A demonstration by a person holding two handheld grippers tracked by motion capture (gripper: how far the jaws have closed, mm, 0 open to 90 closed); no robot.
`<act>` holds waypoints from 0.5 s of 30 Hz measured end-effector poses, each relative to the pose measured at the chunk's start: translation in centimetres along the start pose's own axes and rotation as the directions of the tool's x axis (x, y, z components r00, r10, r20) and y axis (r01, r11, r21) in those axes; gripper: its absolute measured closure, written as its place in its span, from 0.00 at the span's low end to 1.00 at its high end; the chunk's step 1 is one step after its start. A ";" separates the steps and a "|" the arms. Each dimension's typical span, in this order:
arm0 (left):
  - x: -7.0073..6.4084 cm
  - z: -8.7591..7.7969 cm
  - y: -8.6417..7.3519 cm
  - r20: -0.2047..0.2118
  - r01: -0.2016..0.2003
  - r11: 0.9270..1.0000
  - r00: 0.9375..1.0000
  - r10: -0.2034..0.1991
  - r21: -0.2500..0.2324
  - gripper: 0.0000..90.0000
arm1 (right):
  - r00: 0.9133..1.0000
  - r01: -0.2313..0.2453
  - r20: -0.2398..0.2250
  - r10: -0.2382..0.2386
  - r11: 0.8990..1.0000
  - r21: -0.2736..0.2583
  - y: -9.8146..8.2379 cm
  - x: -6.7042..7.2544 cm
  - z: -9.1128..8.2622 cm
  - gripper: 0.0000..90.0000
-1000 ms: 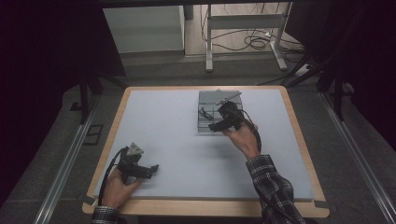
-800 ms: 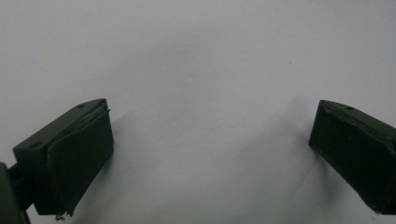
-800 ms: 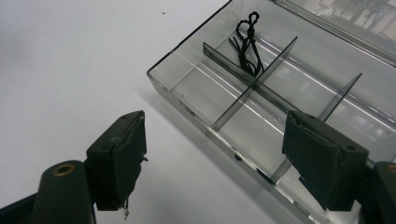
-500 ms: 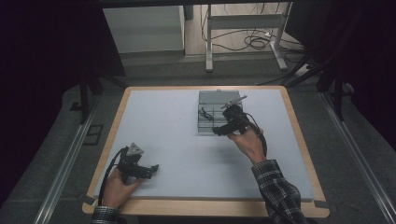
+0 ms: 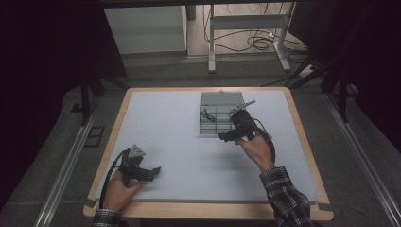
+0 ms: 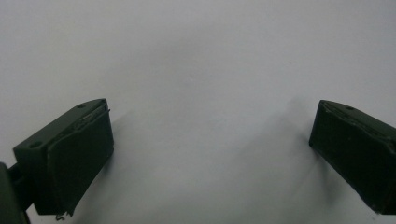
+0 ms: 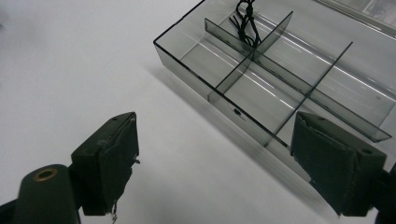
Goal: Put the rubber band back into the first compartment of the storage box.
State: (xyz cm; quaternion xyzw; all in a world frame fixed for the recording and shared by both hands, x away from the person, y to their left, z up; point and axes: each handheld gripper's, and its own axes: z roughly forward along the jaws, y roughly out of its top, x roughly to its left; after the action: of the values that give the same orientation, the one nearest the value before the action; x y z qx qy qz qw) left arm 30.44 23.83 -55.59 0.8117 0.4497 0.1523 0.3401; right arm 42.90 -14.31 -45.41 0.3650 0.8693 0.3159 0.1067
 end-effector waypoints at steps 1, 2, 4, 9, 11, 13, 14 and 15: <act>0.0 0.0 0.0 0.000 0.000 1.000 1.000 0.000 0.000 0.00 | 1.000 -0.002 0.000 0.002 1.000 0.001 -0.1 0.0 -0.1 0.16; 0.0 0.0 0.0 0.000 0.000 1.000 1.000 0.000 0.000 0.00 | 1.000 0.001 0.001 -0.001 1.000 0.001 -0.2 -0.1 -0.2 0.16; 0.0 0.0 0.0 0.000 0.000 1.000 1.000 0.000 0.000 0.00 | 1.000 0.000 0.001 0.000 1.000 0.003 -0.5 -0.1 -0.4 0.15; 0.0 0.0 0.0 0.000 0.000 1.000 1.000 0.000 0.000 0.00 | 1.000 -0.008 0.002 0.008 1.000 0.001 -1.2 -0.4 -1.0 0.13; 0.0 0.0 0.0 0.000 0.000 1.000 1.000 0.000 0.000 0.00 | 1.000 -0.007 0.006 0.007 1.000 0.000 -1.5 -0.5 -1.2 0.13; 0.0 0.0 0.0 0.000 0.000 1.000 1.000 0.000 0.000 0.00 | 1.000 -0.009 0.008 0.009 1.000 -0.002 -1.7 -0.6 -1.5 0.12; 0.0 0.0 0.0 0.000 0.000 1.000 1.000 0.000 0.000 0.00 | 1.000 -0.013 0.007 0.013 1.000 -0.001 -1.8 -0.6 -1.7 0.12; 0.0 0.0 0.0 0.000 0.000 1.000 1.000 0.000 0.000 0.00 | 1.000 -0.010 0.012 0.010 1.000 -0.001 -1.9 -0.6 -1.8 0.12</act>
State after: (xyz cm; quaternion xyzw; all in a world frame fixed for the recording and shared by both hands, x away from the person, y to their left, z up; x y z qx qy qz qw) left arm 30.44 23.83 -55.59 0.8117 0.4498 0.1523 0.3401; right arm 41.49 -16.61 -45.24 0.3712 0.8667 0.3145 0.1103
